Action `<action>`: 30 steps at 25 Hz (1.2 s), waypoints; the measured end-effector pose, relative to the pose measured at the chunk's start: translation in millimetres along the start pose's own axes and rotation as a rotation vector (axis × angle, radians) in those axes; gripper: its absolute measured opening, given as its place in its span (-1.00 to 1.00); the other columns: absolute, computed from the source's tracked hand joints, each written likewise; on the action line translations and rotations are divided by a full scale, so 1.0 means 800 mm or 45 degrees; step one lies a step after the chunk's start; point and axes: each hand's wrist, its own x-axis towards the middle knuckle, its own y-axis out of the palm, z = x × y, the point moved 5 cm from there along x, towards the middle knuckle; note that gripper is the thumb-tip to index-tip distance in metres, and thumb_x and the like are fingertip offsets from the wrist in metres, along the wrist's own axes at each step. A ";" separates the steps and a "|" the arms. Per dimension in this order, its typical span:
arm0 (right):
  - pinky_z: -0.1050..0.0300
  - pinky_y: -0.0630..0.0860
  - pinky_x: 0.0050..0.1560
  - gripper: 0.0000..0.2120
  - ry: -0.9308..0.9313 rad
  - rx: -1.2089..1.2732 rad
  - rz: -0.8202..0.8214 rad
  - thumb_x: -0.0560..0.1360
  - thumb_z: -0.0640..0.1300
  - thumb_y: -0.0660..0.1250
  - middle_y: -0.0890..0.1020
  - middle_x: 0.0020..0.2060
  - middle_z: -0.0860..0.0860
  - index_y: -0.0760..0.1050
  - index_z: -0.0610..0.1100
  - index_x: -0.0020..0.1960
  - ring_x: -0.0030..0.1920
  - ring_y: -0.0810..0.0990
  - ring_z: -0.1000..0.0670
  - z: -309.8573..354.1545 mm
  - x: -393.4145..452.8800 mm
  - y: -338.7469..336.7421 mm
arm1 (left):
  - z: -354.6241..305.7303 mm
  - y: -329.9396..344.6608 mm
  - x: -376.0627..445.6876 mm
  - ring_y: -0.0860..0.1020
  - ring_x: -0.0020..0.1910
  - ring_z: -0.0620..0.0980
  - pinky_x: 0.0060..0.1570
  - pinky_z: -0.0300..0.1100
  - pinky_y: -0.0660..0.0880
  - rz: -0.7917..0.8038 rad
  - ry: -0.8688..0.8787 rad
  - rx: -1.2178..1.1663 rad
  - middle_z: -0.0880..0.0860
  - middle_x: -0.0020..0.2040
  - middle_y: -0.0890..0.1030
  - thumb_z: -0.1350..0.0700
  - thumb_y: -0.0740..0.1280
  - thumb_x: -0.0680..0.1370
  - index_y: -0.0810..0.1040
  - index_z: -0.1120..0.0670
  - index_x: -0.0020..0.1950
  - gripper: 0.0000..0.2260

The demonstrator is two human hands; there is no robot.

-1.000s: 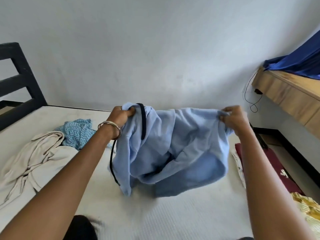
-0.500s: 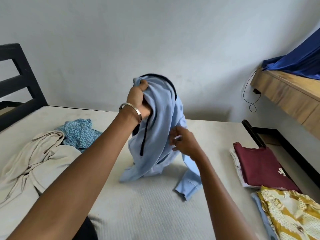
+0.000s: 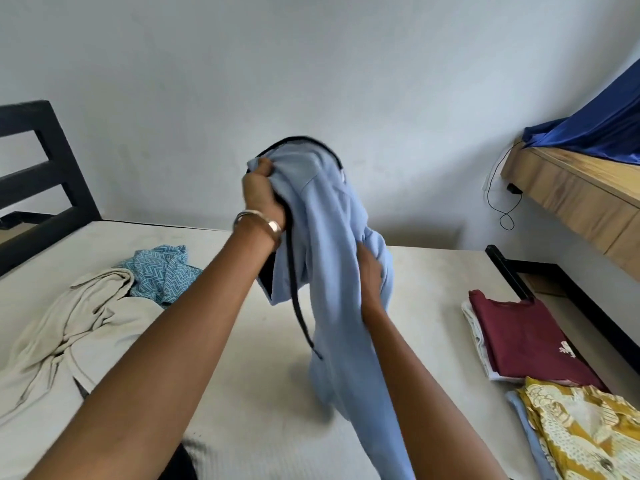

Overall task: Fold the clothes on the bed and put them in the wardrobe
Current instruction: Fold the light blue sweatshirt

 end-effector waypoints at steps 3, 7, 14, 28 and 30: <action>0.11 0.39 -0.20 -0.86 -0.056 -0.214 -0.172 0.42 -0.27 0.34 0.62 -0.24 -0.01 0.49 -0.04 -0.14 -0.17 0.58 -0.09 0.009 0.023 -0.055 | -0.008 -0.093 0.027 0.64 -0.19 0.05 -0.04 -0.10 0.55 -0.200 -0.138 0.170 0.08 -0.21 0.67 0.04 0.19 0.61 0.57 0.08 -0.11 -0.78; 0.16 0.42 -0.28 -0.82 -0.255 -0.555 0.202 0.33 -0.20 0.54 0.64 -0.35 0.00 0.56 0.00 -0.28 -0.29 0.57 0.04 0.062 0.035 -0.067 | 0.018 -0.199 0.033 0.63 -0.20 0.13 -0.37 -0.01 0.61 -0.422 -0.474 0.805 0.17 -0.18 0.65 0.07 0.27 0.57 0.57 0.16 0.01 -0.82; -0.02 0.60 0.02 -0.71 -0.115 -0.501 0.552 0.26 -0.01 0.64 0.71 -0.19 -0.10 0.67 -0.13 -0.14 -0.09 0.66 -0.07 0.087 0.040 -0.010 | 0.091 -0.097 -0.057 0.53 -0.23 -0.05 -0.21 -0.19 0.42 0.378 0.299 1.779 0.02 -0.21 0.61 -0.14 0.49 0.38 0.60 0.13 -0.07 -0.65; -0.02 0.30 -0.18 -0.69 -0.654 -1.553 -0.314 0.44 -0.31 0.22 0.55 0.01 -0.15 0.44 -0.17 0.17 -0.01 0.54 -0.27 0.083 0.069 -0.088 | 0.018 -0.026 0.002 0.57 -0.11 0.20 -0.06 -0.01 0.51 0.338 1.189 1.934 0.19 -0.14 0.58 0.28 0.10 0.36 0.61 0.12 0.07 -0.60; 0.01 0.28 -0.19 -0.70 -0.547 -1.272 -0.411 0.43 -0.34 0.18 0.59 -0.05 -0.16 0.47 -0.18 0.13 -0.06 0.56 -0.27 0.080 0.083 -0.097 | -0.012 -0.011 0.005 0.53 -0.20 0.23 -0.18 0.02 0.48 0.309 1.432 2.048 0.21 -0.18 0.50 0.25 0.12 0.40 0.60 0.15 0.06 -0.66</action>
